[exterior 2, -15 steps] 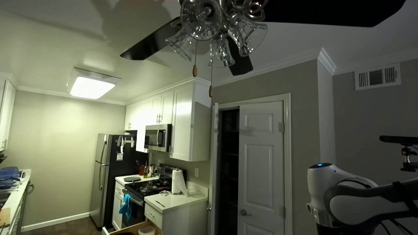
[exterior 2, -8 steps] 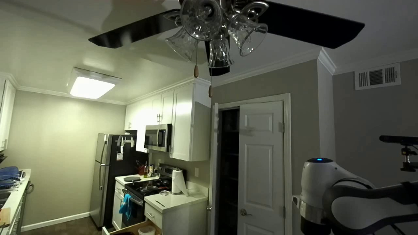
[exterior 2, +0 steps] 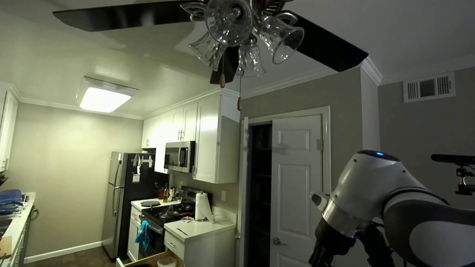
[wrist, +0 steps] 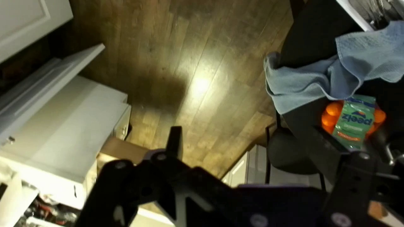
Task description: Switch on the light
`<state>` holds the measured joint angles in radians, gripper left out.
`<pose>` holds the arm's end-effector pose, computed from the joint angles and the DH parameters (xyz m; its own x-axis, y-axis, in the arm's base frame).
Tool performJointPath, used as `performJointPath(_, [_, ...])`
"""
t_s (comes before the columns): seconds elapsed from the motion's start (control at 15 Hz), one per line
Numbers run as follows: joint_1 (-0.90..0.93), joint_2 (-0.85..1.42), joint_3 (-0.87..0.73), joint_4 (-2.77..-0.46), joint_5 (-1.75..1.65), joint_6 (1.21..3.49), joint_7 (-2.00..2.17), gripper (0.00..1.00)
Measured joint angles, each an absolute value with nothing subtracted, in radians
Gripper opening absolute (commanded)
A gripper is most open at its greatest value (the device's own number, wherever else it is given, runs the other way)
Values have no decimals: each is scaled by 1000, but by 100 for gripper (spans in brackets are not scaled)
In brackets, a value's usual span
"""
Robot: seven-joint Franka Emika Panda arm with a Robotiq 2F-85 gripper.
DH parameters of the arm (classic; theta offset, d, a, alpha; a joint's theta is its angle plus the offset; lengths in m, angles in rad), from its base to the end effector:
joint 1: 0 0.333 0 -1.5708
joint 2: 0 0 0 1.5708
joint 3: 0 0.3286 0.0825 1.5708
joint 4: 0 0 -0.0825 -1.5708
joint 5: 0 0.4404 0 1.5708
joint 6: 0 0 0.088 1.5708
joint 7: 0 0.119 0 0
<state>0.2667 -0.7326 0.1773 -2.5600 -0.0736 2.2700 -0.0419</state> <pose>0.3795 0.1822 0.5264 0.7803 0.4784 0.4028 0.4324 -0.8780 0.2052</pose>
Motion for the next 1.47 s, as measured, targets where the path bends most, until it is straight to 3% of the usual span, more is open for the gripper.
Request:
performJointPath(0.87, [212,-642,317,-2286,-77,2904,81,100])
performJointPath(1.47, [-69,-570,473,-2169,-76,3094,274,100])
